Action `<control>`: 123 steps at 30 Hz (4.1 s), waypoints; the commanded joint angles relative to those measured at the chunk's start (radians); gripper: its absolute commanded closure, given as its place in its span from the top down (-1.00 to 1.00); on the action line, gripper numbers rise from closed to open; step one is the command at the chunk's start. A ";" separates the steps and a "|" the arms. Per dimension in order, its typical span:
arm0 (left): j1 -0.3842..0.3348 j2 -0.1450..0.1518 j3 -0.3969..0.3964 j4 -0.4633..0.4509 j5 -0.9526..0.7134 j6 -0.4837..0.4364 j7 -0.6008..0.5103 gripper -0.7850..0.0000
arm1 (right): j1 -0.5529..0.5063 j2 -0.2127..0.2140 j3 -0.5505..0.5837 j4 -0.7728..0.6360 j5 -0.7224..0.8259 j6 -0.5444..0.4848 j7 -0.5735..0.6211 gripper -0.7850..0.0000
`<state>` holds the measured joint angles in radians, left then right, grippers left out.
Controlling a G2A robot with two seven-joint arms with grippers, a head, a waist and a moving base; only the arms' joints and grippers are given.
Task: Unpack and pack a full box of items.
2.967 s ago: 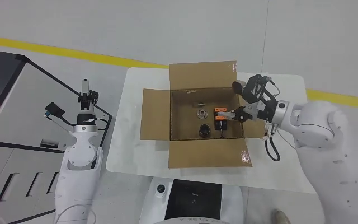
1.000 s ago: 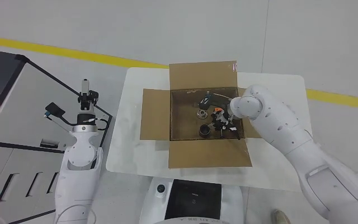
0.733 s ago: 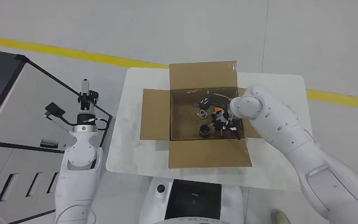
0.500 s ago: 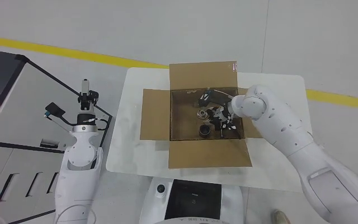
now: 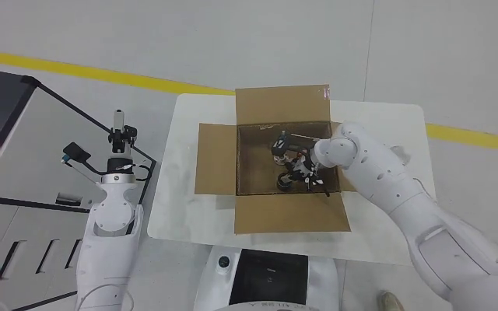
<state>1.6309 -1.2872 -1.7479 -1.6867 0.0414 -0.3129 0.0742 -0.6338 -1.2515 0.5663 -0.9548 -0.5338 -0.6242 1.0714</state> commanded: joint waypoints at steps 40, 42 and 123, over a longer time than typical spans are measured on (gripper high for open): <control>0.000 0.000 0.000 0.000 0.000 0.000 0.000 1.00 | -0.479 0.225 0.673 -0.993 -0.179 0.260 0.160 -1.00; 0.000 0.000 0.000 0.000 0.000 0.000 0.000 1.00 | -0.653 0.253 0.854 -1.207 -0.203 0.313 0.223 -1.00; 0.000 0.000 0.000 0.000 0.000 0.000 0.000 1.00 | -1.145 0.237 1.372 -0.933 -0.347 0.536 0.055 -1.00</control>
<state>1.6309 -1.2872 -1.7479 -1.6867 0.0414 -0.3129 0.0742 -1.8127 -1.0156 1.9615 -1.9205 -0.8705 -0.0955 1.1229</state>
